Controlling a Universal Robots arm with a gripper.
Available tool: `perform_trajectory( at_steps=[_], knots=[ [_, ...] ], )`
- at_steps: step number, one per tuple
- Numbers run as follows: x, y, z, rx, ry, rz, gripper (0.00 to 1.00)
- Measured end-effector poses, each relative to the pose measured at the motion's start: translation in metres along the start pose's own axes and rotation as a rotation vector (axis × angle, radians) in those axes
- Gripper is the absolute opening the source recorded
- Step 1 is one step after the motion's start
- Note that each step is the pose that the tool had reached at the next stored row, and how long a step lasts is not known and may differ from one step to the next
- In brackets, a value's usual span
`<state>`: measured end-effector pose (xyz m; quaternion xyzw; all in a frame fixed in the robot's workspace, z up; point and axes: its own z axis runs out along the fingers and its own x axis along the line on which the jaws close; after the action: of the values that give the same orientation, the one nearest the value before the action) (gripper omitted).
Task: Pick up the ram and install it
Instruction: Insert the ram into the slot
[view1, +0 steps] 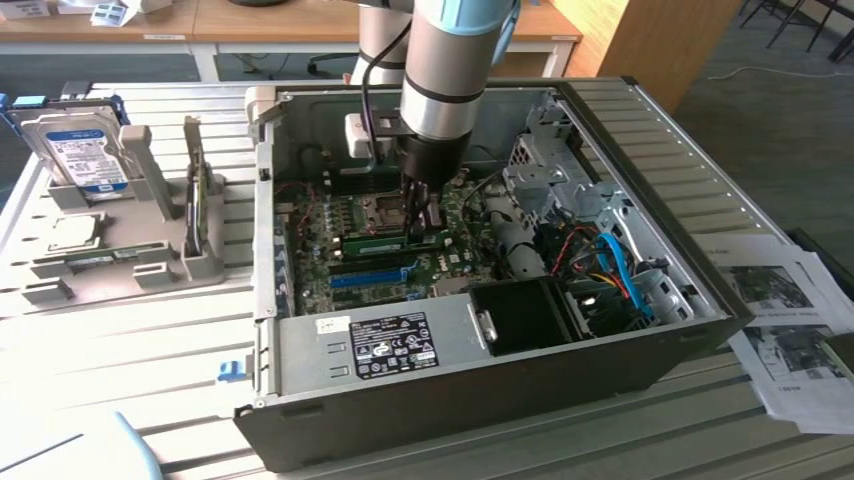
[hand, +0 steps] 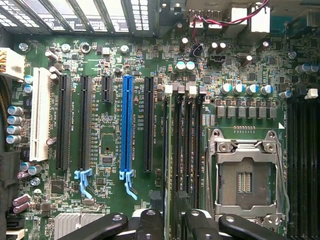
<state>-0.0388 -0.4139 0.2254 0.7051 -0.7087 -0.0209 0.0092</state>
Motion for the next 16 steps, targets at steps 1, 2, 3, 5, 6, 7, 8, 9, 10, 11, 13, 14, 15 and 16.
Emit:
perform_trajectory(
  at_steps=[1, 2, 3, 5, 6, 7, 8, 9, 10, 11, 13, 14, 15, 16],
  knots=[
    [0.0, 0.0, 0.0, -0.0001, 0.0, 0.0, 0.24],
    [0.0, 0.0, 0.0, 0.0, 0.0, 0.0, 0.24],
    [0.0, 0.0, 0.0, -0.0001, 0.0001, 0.0, 0.24],
    [0.0, 0.0, 0.0, 0.0, 0.0, 0.0, 0.24],
    [0.0, 0.0, 0.0, -0.0001, 0.0, 0.0, 0.24],
    [0.0, 0.0, -0.0001, 0.0, -0.0001, 0.0, 0.24],
    [0.0, 0.0, -0.0004, 0.0, 0.0001, 0.0, 0.24],
    [0.0, 0.0, -0.0007, 0.0, 0.0, 0.0, 0.24],
    [0.0, 0.0001, -0.001, -0.0001, -0.0001, 0.0, 0.24],
    [0.0, 0.0001, -0.0014, -0.0001, 0.0001, 0.0, 0.24],
    [0.0, 0.0001, -0.0024, -0.0001, 0.0001, 0.0, 0.24],
    [0.0, 0.0001, -0.003, -0.0001, 0.0, 0.0, 0.24],
    [-0.0001, 0.0002, -0.0036, 0.0, 0.0001, 0.0, 0.24],
    [-0.0001, 0.0002, -0.0042, -0.0001, 0.0001, 0.0, 0.24]
  ],
)
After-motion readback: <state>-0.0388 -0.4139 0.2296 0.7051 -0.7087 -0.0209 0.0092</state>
